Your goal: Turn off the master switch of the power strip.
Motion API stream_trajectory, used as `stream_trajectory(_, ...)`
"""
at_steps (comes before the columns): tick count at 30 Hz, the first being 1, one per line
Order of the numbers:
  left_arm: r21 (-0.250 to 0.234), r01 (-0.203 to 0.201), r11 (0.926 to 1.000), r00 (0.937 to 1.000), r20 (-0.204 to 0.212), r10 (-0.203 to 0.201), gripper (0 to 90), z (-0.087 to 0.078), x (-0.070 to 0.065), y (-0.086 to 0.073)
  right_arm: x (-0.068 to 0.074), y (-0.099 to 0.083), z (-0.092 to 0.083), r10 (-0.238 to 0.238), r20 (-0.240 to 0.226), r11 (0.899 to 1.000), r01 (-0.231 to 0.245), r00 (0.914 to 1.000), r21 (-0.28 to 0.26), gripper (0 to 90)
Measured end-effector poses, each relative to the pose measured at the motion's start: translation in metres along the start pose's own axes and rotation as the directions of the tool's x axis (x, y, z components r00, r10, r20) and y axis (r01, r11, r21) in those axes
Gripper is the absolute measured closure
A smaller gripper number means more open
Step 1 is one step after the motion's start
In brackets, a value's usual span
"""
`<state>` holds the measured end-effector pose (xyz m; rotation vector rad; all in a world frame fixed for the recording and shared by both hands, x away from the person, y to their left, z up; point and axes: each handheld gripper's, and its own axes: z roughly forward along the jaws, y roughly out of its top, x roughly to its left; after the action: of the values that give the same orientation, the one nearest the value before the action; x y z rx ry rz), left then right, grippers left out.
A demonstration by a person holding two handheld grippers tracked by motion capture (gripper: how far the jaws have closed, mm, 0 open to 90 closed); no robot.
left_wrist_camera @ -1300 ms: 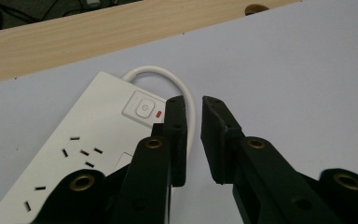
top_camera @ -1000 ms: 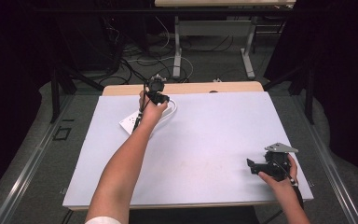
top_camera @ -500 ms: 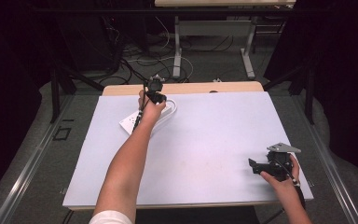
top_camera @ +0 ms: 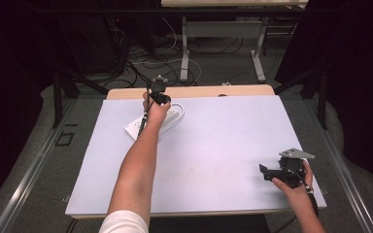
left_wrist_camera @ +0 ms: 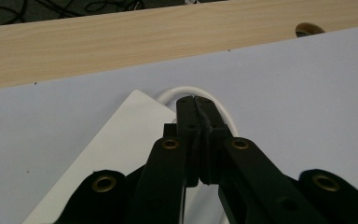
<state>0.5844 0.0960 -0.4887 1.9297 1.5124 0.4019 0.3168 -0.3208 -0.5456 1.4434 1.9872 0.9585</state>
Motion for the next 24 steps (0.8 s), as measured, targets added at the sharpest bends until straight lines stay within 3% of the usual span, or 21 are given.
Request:
stream_trajectory(5,0.035,0.006,0.9994,0.9999,-0.015,-0.006,89.9,0.009,0.000,-0.003,-0.001,0.000,-0.002,0.004,0.002,1.000,-0.004,1.0000,0.016,5.3)
stream_trajectory(10,0.051,0.014,0.9986,0.9998,-0.018,-0.013,89.9,0.018,0.001,-0.004,-0.001,0.000,-0.001,0.003,-0.001,1.000,-0.003,1.0000,-0.003,5.3)
stream_trajectory(24,0.091,-0.020,0.9957,0.9991,-0.037,0.023,90.0,0.032,0.000,-0.010,-0.002,-0.001,-0.001,0.014,-0.007,1.000,-0.014,0.9999,-0.003,5.3)
